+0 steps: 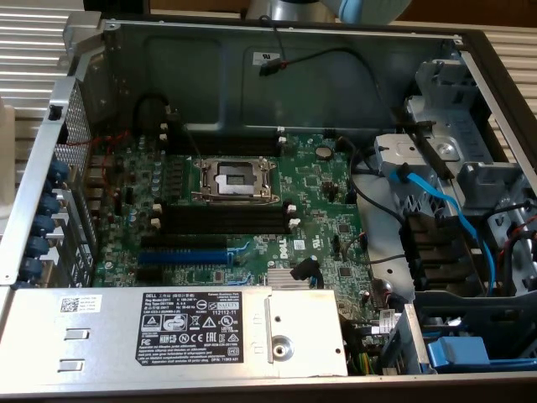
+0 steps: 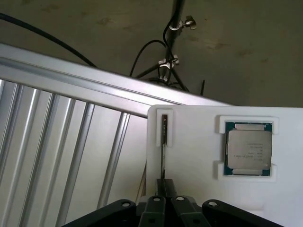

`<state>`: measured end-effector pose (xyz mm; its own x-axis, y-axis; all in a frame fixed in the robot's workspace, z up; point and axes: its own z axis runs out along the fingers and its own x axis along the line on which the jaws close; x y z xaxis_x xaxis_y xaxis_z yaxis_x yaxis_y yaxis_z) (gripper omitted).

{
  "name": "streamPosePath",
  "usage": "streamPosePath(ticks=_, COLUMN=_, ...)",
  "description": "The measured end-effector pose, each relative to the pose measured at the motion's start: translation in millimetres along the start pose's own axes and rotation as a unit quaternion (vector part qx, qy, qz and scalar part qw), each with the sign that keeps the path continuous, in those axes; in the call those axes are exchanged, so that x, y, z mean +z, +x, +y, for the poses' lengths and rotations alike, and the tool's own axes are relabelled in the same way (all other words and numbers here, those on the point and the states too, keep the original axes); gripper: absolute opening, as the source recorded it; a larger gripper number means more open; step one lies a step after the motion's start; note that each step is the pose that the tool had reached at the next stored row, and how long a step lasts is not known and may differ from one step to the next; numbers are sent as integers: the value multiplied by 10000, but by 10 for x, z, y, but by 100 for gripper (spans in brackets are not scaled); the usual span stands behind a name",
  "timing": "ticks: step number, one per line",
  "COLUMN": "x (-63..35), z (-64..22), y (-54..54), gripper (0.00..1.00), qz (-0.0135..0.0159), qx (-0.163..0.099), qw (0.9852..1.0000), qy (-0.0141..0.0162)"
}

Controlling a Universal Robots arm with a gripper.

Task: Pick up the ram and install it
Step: 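Pick up the ram and move it above insertion slot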

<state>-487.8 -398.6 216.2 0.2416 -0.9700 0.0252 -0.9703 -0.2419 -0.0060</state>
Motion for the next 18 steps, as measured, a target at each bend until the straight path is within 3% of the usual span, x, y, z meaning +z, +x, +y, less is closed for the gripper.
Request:
streamPosePath(ticks=5, x=0, z=0, y=0, gripper=11, qz=0, qx=-4, qw=10000, qy=0)
streamPosePath(ticks=6, x=0, z=0, y=0, gripper=17, qz=0, qx=-5, qw=10000, qy=0)
streamPosePath(ticks=8, x=0, z=0, y=0, gripper=17, qz=0, qx=-7, qw=10000, qy=1)
streamPosePath(ticks=9, x=0, z=0, y=0, gripper=24, qz=0, qx=-8, qw=10000, qy=0)
streamPosePath(ticks=18, x=0, z=0, y=1, gripper=24, qz=3, qx=-14, qw=10000, qy=0)
